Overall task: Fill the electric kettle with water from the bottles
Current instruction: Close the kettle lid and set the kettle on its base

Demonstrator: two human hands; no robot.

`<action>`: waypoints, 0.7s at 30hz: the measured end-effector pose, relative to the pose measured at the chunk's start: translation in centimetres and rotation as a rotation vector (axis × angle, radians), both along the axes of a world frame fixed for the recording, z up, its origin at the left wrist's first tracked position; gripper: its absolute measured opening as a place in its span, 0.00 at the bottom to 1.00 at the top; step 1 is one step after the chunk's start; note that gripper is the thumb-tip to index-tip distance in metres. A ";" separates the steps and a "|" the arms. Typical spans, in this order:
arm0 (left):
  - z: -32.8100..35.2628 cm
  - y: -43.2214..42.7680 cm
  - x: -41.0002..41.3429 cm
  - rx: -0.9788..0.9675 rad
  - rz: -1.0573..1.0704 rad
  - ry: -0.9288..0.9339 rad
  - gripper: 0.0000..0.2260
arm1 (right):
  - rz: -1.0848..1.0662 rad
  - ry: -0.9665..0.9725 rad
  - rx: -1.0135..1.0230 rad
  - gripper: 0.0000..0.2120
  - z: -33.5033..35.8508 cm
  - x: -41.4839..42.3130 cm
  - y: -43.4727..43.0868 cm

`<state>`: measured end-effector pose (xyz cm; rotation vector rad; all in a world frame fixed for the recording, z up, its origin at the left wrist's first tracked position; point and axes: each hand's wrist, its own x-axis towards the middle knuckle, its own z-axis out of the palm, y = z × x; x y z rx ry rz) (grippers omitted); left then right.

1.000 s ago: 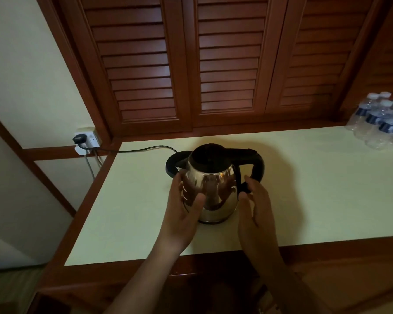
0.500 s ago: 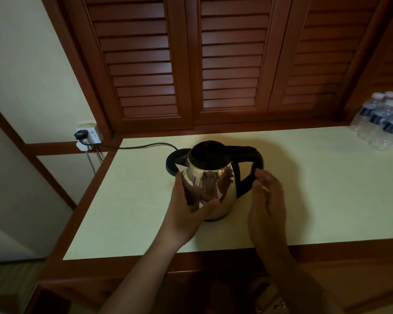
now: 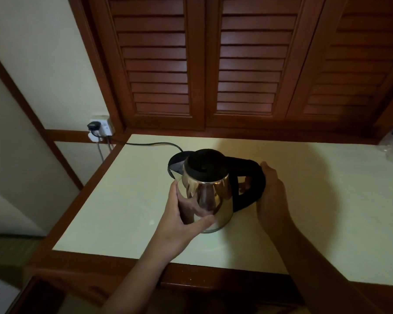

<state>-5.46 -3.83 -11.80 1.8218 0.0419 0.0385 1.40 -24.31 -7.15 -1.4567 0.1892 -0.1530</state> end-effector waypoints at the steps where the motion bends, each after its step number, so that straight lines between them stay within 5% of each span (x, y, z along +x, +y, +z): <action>1: 0.1 -0.3 -0.1 -0.002 0.018 0.006 0.56 | 0.028 0.013 0.025 0.21 -0.1 0.3 -0.2; 5: 0.5 -1.4 0.0 0.000 0.055 0.005 0.59 | 0.093 0.055 0.080 0.23 -0.6 1.2 -0.6; 11: 1.0 -2.5 -0.3 0.013 0.103 -0.056 0.51 | 0.226 -0.012 0.083 0.30 -1.3 2.2 -1.2; 21: 3.0 -0.3 0.8 0.018 0.087 -0.168 0.47 | 0.063 -0.012 0.268 0.27 0.8 2.8 1.6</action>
